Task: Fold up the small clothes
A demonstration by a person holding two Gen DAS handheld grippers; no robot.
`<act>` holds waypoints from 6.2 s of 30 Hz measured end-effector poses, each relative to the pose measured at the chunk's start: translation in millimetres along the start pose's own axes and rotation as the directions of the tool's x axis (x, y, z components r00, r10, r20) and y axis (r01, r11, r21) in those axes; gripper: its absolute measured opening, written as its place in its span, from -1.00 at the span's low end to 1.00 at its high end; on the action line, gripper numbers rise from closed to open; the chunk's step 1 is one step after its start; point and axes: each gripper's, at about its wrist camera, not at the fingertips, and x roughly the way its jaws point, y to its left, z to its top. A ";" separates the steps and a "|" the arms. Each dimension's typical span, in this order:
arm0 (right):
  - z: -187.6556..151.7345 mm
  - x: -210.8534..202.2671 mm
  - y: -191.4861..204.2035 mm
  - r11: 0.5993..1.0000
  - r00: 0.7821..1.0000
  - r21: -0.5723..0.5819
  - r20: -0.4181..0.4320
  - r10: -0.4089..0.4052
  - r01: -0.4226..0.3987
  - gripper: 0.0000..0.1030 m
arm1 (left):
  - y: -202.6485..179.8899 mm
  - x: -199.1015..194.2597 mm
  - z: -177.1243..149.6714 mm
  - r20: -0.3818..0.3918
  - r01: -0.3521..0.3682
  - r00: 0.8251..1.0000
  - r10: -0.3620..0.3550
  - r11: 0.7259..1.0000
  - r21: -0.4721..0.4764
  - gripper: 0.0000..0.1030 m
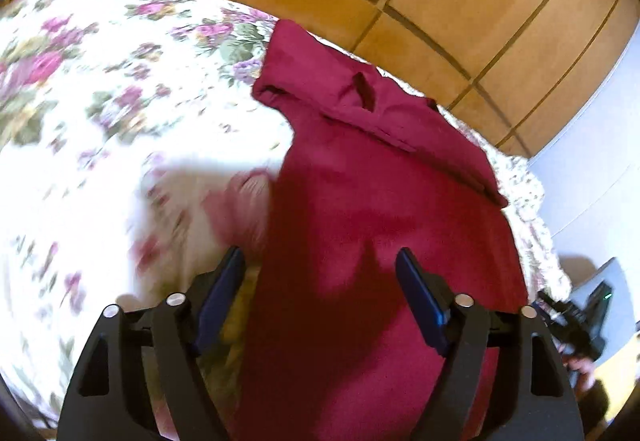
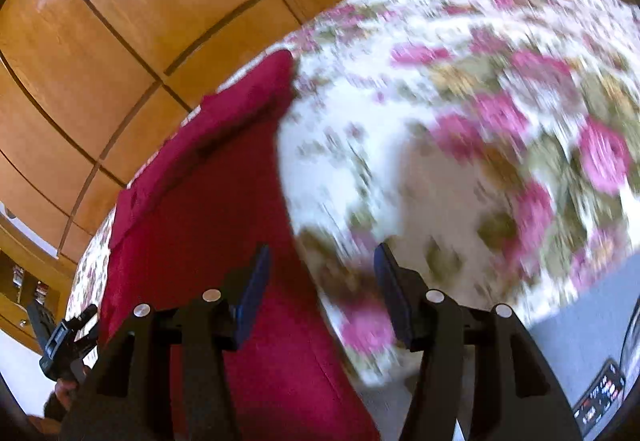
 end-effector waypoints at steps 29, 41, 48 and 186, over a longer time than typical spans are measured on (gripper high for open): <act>-69.1 37.1 -22.3 0.969 0.933 0.097 -0.263 0.244 -0.227 -0.47 | 3.6 -23.5 -69.7 -0.333 0.175 0.925 -0.181 0.983 -0.050 -0.25; -64.0 20.6 8.7 0.922 0.890 -0.006 -0.261 0.373 -0.388 -0.83 | -20.4 -41.5 -62.2 -0.308 0.200 0.934 -0.182 0.980 0.026 -0.78; -45.8 -13.3 34.0 0.819 0.817 -0.049 -0.124 0.563 -0.572 -0.84 | -28.0 -71.7 -44.9 -0.209 0.314 0.928 -0.308 0.949 -0.005 -0.81; 72.8 153.4 167.3 0.863 0.990 -0.502 -0.077 -0.119 0.065 -0.40 | -69.5 84.8 103.8 -0.087 -0.196 0.965 0.246 0.904 0.380 -0.15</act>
